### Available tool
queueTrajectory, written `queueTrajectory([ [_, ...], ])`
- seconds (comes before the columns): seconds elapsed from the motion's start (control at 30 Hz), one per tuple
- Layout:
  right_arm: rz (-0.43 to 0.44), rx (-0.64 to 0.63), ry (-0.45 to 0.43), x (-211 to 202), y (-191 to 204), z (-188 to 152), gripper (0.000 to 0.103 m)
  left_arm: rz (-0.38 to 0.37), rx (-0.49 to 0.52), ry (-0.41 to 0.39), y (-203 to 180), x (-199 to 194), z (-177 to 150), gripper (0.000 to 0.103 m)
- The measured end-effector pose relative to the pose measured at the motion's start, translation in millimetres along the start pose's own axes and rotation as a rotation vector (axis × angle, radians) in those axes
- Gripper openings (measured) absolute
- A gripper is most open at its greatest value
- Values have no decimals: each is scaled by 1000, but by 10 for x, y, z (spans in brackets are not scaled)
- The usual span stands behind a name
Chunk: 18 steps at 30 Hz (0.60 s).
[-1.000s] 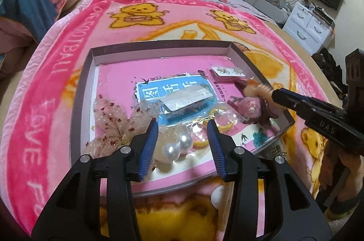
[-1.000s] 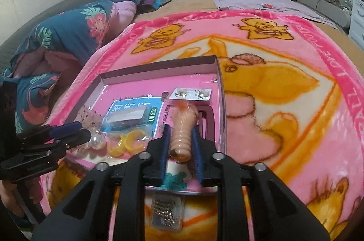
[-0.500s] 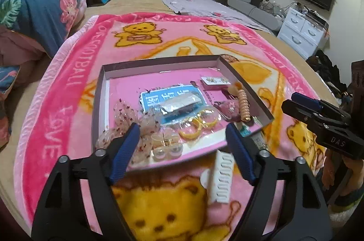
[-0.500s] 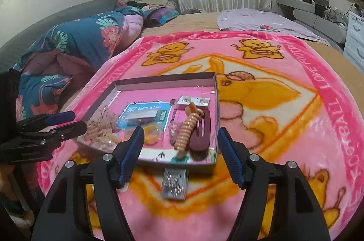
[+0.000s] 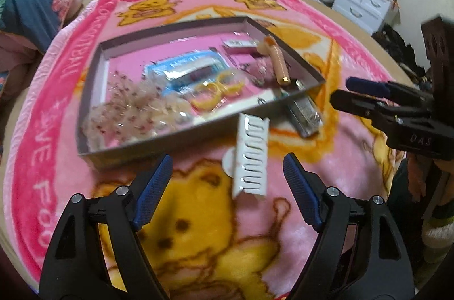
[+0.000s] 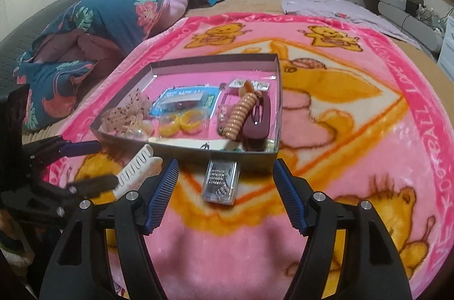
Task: Organize jewelry
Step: 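Grasp the white comb claw clip with left tool while right tool grasps the clear stud box, then carry the claw clip into the pink box and open left tool while right tool drops the stud box there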
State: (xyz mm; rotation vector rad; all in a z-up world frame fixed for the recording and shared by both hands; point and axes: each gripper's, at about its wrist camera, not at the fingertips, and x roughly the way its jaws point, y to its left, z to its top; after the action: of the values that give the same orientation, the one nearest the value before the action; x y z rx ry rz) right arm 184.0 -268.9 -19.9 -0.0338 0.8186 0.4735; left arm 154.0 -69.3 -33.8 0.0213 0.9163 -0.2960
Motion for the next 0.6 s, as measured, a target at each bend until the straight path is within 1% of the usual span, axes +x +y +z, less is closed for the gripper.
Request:
queueTrajectory([
  [0.17,5,-2,46,164,-19,-65,67,-1,17,36,-70,164,-67,63],
  [0.23,5,-2,70,247,-20,-89,67,0,15,51,-60,237,-84,54],
  [0.27,3,-3,79,276,-17,-94,65,0,12,59,-48,264,-91,46],
  [0.3,0,-9,96,329,-3,-108,64,-5,7,67,-32,288,-96,41],
  [0.33,-3,-13,107,361,9,-117,62,-17,0,74,-17,310,-105,38],
  [0.37,-5,-20,118,402,25,-129,60,-27,-6,80,-7,322,-112,33],
  [0.4,-4,-26,129,445,40,-140,58,-32,-7,83,-6,322,-117,26],
  [0.43,-5,-30,136,478,46,-150,54,-37,-4,79,-9,305,-120,22],
  [0.47,-6,-33,145,510,55,-159,46,-35,-2,75,-15,289,-116,23],
  [0.53,-1,-43,157,558,75,-170,35,-28,4,56,-23,221,-114,22],
  [0.6,-5,-55,151,548,97,-178,35,-35,-8,38,-10,139,-105,19],
])
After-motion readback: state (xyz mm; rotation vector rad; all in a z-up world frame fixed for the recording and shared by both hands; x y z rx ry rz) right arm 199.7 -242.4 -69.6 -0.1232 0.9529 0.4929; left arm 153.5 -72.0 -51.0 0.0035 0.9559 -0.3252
